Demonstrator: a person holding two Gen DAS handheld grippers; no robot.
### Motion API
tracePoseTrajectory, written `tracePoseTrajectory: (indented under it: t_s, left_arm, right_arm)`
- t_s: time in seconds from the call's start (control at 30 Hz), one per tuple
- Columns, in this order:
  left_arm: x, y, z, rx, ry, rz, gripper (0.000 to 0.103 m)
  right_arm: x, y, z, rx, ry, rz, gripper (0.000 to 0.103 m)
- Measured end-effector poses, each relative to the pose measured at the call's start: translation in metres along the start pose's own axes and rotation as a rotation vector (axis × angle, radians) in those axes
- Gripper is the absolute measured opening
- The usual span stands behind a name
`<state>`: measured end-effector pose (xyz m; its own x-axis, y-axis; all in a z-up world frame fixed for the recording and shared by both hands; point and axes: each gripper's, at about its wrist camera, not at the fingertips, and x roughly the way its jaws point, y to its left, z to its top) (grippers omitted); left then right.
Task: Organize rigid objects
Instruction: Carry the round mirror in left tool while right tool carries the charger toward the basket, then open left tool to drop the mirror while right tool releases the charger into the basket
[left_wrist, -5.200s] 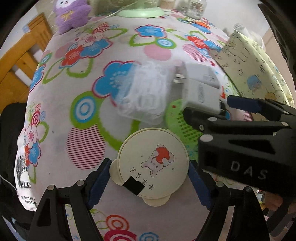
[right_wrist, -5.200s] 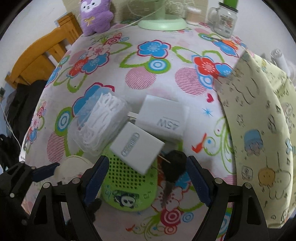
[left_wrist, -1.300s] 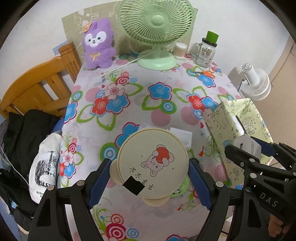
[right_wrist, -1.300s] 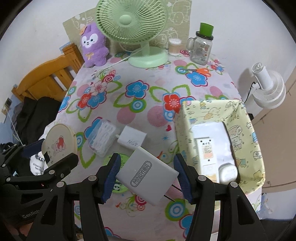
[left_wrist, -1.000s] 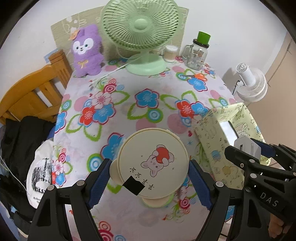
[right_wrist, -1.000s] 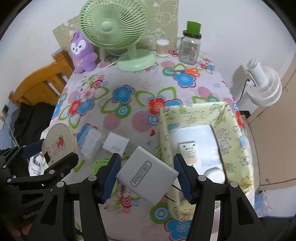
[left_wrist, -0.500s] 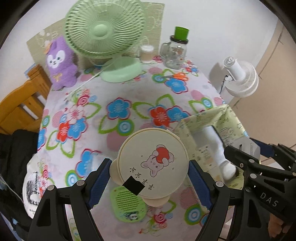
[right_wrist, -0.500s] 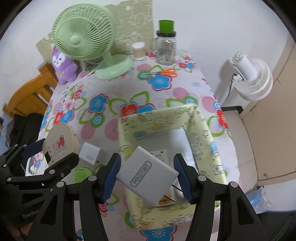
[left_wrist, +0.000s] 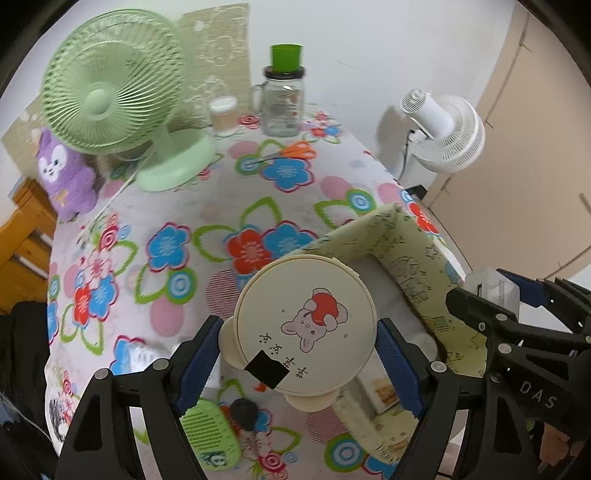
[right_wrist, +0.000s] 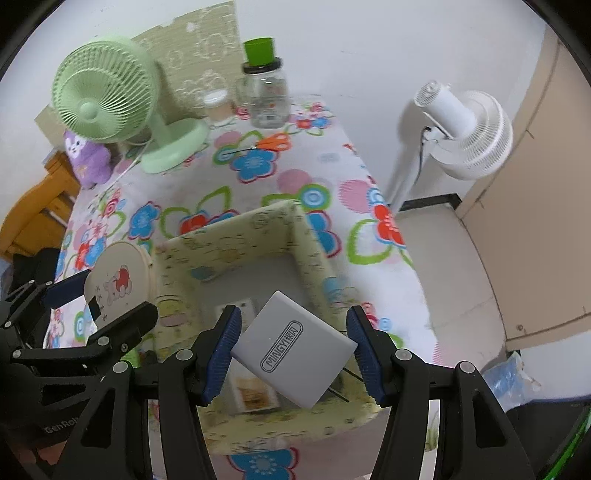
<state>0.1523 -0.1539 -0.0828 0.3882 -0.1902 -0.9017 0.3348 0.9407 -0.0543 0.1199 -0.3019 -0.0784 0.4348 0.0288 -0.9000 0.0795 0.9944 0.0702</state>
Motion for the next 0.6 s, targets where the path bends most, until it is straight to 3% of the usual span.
tracePoseTrajectory:
  t_s: [0.6]
  left_arm:
    - [0.057,-0.046,0.013,0.066,0.116,-0.029,0.084]
  right_arm:
    - [0.017,-0.054,0.001,0.073,0.043,-0.042,0.062]
